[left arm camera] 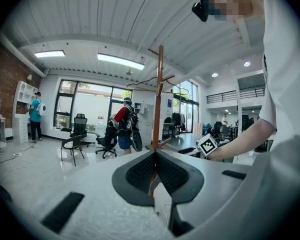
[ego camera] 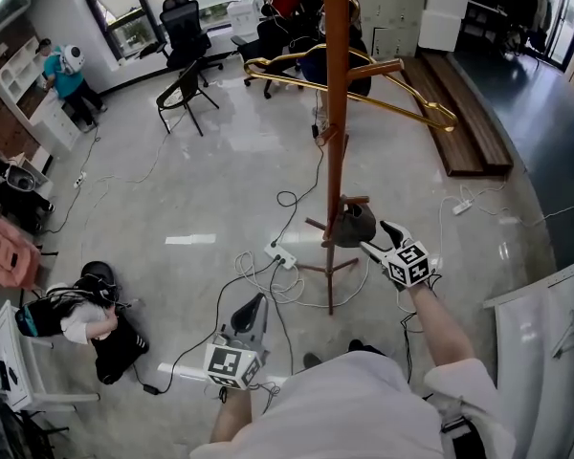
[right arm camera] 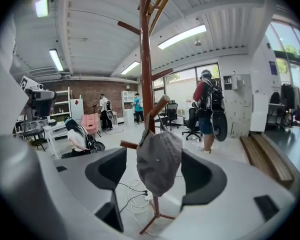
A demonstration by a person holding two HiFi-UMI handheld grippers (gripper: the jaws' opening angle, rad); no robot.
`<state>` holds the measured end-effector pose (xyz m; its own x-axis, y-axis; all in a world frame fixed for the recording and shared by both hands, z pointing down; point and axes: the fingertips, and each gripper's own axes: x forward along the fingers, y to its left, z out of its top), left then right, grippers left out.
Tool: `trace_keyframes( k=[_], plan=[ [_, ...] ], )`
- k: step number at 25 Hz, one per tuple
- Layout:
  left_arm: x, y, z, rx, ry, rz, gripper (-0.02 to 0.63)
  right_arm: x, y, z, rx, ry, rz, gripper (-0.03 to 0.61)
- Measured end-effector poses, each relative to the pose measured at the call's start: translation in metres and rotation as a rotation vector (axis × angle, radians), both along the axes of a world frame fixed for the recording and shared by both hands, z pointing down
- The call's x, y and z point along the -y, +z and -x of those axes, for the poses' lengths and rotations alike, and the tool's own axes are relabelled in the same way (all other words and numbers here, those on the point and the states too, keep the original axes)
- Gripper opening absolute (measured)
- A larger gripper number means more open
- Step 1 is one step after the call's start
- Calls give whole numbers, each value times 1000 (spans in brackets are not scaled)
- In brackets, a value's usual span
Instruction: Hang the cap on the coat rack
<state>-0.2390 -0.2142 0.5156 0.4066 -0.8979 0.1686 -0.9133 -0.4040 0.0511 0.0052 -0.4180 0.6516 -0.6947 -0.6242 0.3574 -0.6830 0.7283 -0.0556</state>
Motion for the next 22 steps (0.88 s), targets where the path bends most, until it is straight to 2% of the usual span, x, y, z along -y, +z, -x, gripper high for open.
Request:
trace_keyframes(
  k=[8, 13, 22],
  plan=[
    [0, -5, 0, 1, 33, -22, 11, -40, -62, 16, 33, -38, -135, 293],
    [0, -14, 0, 0, 57, -31, 11, -71, -105, 24, 71, -9, -203, 293],
    [-7, -11, -2, 5, 94, -36, 11, -115, -141, 47, 190, 36, -197, 291]
  ],
)
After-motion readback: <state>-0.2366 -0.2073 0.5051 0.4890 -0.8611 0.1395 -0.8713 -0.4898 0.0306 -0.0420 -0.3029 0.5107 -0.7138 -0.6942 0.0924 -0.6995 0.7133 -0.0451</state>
